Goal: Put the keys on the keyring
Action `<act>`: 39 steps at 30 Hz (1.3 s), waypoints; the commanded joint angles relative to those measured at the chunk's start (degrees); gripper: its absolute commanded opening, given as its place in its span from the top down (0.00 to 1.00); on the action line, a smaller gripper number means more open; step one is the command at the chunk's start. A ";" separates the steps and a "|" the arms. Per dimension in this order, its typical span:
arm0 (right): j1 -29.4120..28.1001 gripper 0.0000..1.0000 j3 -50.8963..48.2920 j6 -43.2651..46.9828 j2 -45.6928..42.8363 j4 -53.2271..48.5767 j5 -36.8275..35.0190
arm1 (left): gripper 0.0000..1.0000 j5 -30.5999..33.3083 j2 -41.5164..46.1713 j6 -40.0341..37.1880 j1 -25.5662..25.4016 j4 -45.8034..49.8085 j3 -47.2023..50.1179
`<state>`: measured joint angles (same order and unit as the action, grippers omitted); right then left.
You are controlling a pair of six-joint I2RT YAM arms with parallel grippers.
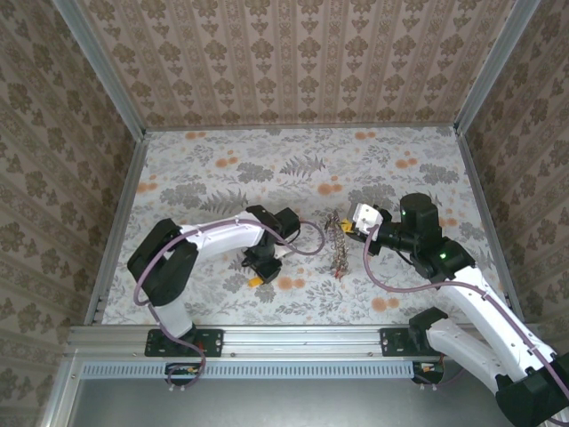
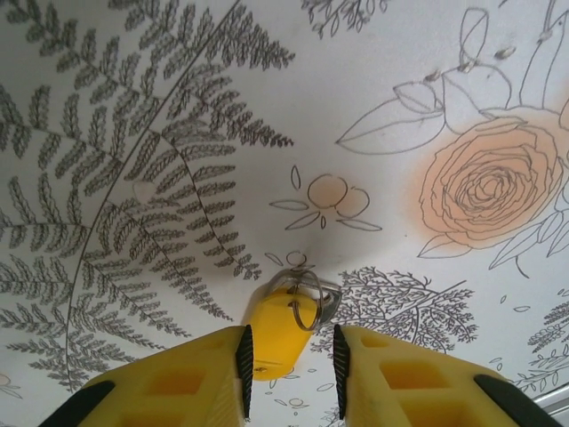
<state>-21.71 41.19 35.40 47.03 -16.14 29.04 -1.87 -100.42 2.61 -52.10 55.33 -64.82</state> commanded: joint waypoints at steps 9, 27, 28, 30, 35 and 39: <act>-0.26 1.00 1.62 0.13 -1.11 0.41 -0.36 | 0.74 -1.74 -3.28 -4.59 -0.25 4.43 -2.26; -0.31 1.00 1.34 0.46 -1.76 0.43 -0.47 | 0.79 -2.05 -5.05 -5.38 -0.36 1.91 -1.59; -0.26 1.00 1.35 0.46 -1.81 0.45 -0.43 | 0.79 -2.00 -5.09 -5.33 -0.30 1.89 -1.56; -0.26 1.00 1.32 0.46 -1.93 0.45 -0.47 | 0.80 -1.95 -4.92 -5.25 -0.31 1.88 -1.59; -0.26 1.00 1.33 0.39 -2.00 0.60 -0.14 | 0.83 -1.76 -3.96 -5.34 -0.39 1.96 -2.18; -0.30 1.00 1.22 0.29 -2.08 0.67 -0.14 | 0.93 -1.70 -3.03 -6.38 -0.45 1.81 -2.38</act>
<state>-21.71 41.19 35.64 46.33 -16.78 28.80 -3.18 -105.12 -2.44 -52.12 56.80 -66.11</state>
